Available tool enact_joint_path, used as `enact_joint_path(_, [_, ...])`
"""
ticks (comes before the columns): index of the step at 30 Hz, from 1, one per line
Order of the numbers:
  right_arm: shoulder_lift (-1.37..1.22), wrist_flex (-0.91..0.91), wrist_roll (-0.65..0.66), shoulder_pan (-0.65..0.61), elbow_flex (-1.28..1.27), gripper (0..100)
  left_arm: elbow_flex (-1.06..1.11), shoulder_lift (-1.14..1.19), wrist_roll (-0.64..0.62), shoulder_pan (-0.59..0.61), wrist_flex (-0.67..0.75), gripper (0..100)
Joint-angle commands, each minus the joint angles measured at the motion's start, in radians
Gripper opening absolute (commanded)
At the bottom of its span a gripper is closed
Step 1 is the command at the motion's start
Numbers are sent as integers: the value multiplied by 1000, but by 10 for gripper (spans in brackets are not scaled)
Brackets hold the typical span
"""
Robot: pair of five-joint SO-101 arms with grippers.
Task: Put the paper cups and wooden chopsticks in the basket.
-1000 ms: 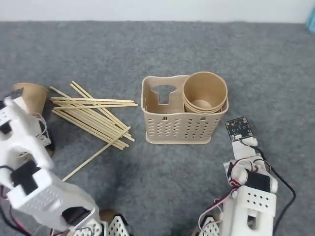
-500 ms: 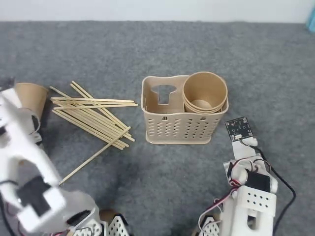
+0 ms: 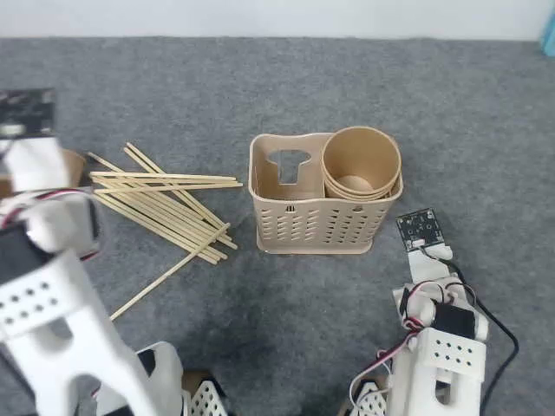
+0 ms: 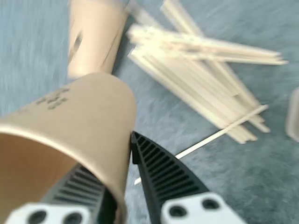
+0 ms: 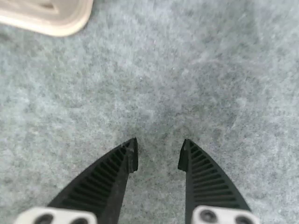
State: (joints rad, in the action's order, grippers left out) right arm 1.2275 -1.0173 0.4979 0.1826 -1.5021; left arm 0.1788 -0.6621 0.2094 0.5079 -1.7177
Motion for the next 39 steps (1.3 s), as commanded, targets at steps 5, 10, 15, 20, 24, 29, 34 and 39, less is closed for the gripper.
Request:
enact_joint_path(5, [19, 7, 9, 4, 8, 162, -202, 41, -152, -264, -38, 12])
enact_joint_path(10, [19, 7, 11, 4, 9, 162, -364, 173, -229, -446, -38, 12])
enact_joint_path(15, [19, 7, 12, 4, 9, 162, -627, 304, -275, -651, -37, 12])
enact_joint_path(20, [19, 8, 12, 2, 9, 162, -918, 428, -290, -848, -37, 12])
enact_joint_path(24, [19, 8, 14, 2, 11, 162, -1036, 519, -287, -985, -37, 12])
enact_joint_path(29, [19, 8, 14, 2, 11, 162, -1007, 598, -236, -1112, -38, 12])
enact_joint_path(34, [19, 10, 14, -4, 11, 162, -889, 623, -110, -1201, -38, 12])
enact_joint_path(39, [19, 21, 14, -5, 11, 162, -835, 623, -69, -1229, -38, 12])
